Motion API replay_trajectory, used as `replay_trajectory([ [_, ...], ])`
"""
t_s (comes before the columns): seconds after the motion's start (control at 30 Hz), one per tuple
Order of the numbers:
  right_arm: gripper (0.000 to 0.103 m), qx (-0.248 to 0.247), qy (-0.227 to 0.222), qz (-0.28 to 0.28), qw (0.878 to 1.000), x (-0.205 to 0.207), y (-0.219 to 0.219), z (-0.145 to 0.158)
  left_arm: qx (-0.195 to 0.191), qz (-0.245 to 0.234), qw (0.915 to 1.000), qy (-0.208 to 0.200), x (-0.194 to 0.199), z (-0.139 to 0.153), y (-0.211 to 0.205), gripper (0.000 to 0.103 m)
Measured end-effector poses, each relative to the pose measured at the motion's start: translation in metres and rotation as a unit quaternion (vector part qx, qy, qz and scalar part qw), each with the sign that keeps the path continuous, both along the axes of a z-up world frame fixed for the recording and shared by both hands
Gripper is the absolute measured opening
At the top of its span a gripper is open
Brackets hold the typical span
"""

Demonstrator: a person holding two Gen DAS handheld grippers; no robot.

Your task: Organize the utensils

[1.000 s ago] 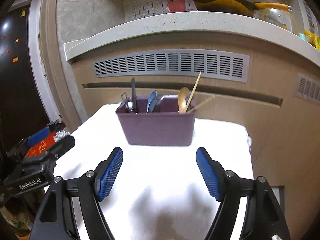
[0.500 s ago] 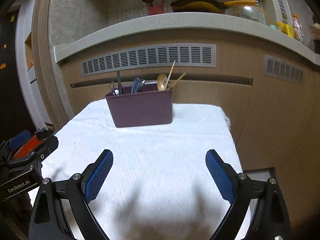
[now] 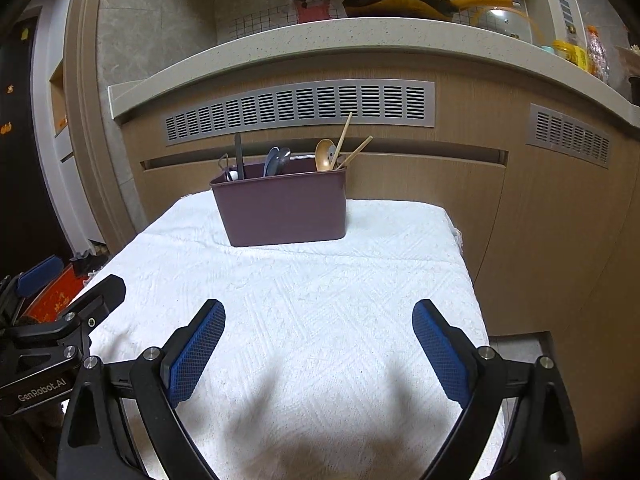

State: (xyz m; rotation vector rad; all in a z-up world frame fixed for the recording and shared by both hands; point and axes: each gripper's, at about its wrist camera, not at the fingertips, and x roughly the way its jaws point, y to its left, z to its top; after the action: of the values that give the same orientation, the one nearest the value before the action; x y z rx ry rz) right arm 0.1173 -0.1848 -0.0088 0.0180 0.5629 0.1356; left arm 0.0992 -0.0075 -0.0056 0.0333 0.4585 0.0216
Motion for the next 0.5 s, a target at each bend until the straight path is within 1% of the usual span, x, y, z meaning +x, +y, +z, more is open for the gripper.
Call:
replay_trajectory([
  [0.5,0.095,0.001,0.003,0.001,1.0,0.0006,0.0001,-0.0009,-0.005,-0.001,1.0,0.008,0.0012,-0.002,0.0015,0.103],
])
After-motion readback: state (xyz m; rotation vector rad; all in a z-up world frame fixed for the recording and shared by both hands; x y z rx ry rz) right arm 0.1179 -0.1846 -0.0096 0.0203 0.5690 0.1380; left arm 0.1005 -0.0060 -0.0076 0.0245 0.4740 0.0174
